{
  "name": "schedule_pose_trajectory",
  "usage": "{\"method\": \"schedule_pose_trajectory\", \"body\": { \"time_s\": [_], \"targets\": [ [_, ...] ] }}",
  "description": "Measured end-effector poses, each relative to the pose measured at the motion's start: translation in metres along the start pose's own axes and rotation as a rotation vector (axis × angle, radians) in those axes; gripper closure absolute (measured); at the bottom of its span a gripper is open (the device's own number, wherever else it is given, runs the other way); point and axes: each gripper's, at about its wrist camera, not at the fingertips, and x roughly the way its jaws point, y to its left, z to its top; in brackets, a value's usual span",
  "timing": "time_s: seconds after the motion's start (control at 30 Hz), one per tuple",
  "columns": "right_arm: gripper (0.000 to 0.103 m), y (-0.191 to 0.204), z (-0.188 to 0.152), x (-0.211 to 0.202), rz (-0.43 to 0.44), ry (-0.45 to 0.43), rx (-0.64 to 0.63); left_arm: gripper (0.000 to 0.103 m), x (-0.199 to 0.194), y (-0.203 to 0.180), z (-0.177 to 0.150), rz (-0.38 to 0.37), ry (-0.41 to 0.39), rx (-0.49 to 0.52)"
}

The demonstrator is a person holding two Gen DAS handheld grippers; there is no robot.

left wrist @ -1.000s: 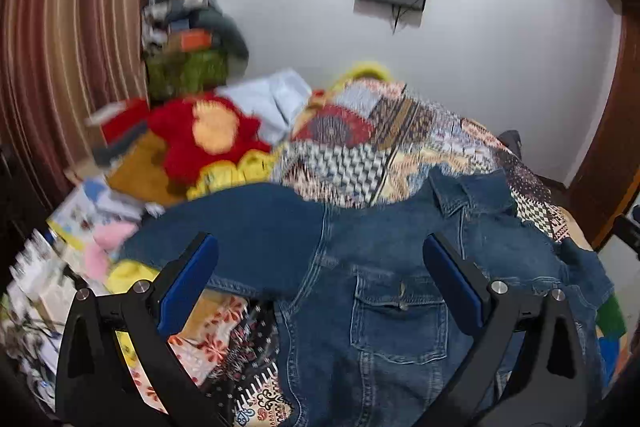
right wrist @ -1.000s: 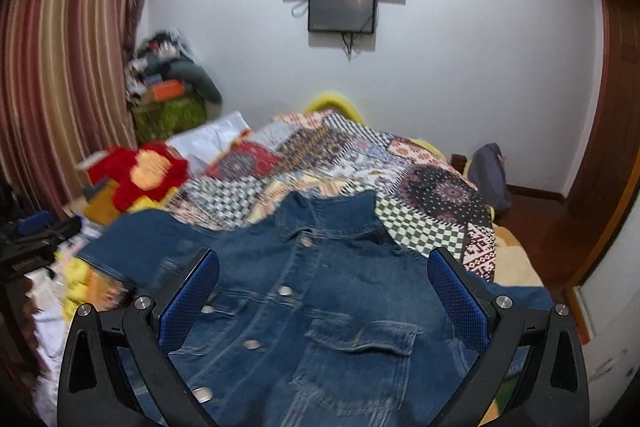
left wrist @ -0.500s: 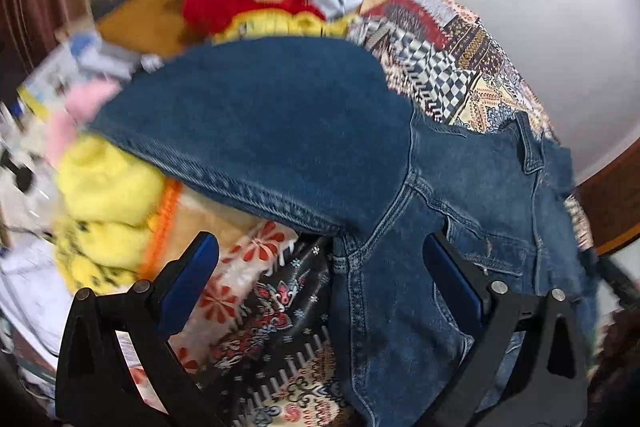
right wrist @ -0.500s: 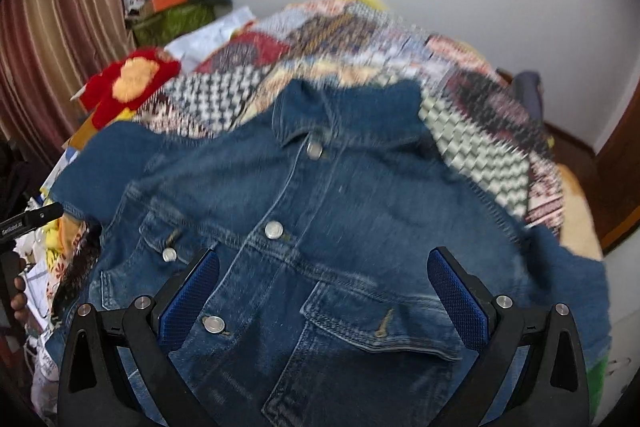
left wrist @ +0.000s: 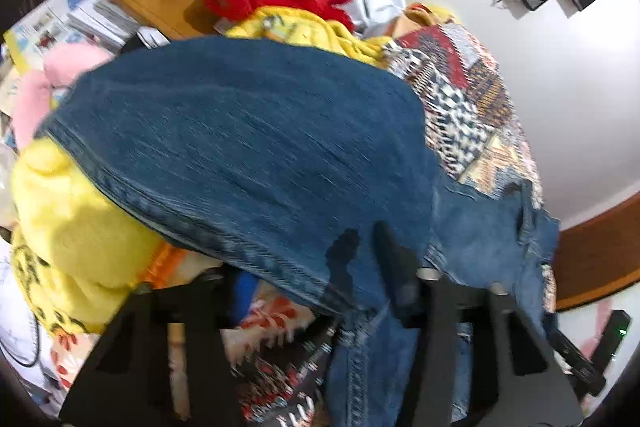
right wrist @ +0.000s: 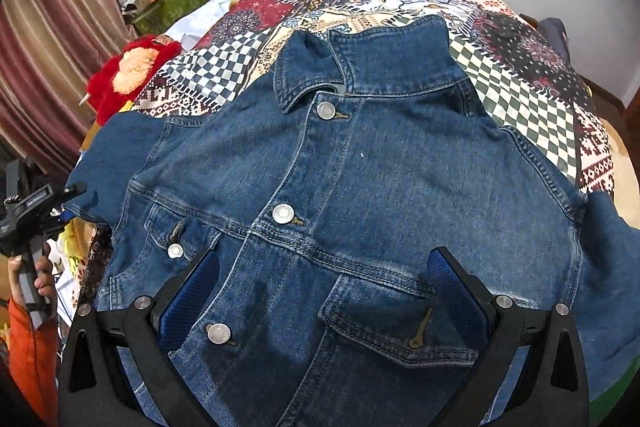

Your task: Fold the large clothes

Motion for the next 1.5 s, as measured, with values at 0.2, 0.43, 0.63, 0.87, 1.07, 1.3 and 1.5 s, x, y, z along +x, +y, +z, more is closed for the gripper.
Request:
{"method": "schedule_pose_trajectory", "body": {
  "time_s": [0.2, 0.43, 0.63, 0.87, 1.07, 1.3, 1.5],
  "targets": [
    [0.000, -0.001, 0.002, -0.014, -0.003, -0.030, 0.004, 0.091, -0.029, -0.026, -0.002, 0.149, -0.136, 0.141],
    [0.000, -0.003, 0.002, -0.049, -0.008, -0.096, 0.002, 0.094, -0.078, -0.103, 0.000, -0.001, -0.272, 0.358],
    [0.000, -0.008, -0.004, -0.082, -0.018, -0.150, 0.007, 0.095, -0.044, -0.160, -0.023, -0.053, -0.167, 0.481],
    [0.000, -0.014, -0.014, -0.112, -0.019, -0.194, 0.009, 0.095, 0.043, -0.148, -0.059, -0.048, 0.122, 0.407],
    [0.000, -0.014, -0.019, -0.122, -0.023, -0.202, 0.006, 0.082, 0.064, -0.129, -0.082, -0.083, 0.280, 0.339],
    [0.000, -0.001, -0.019, -0.112, 0.002, -0.181, 0.004, 0.049, 0.014, -0.101, -0.080, -0.149, 0.215, 0.279],
    [0.000, 0.020, -0.015, -0.100, 0.017, -0.164, -0.030, 0.041, -0.031, -0.042, -0.047, -0.198, 0.108, 0.104]
  ]
}}
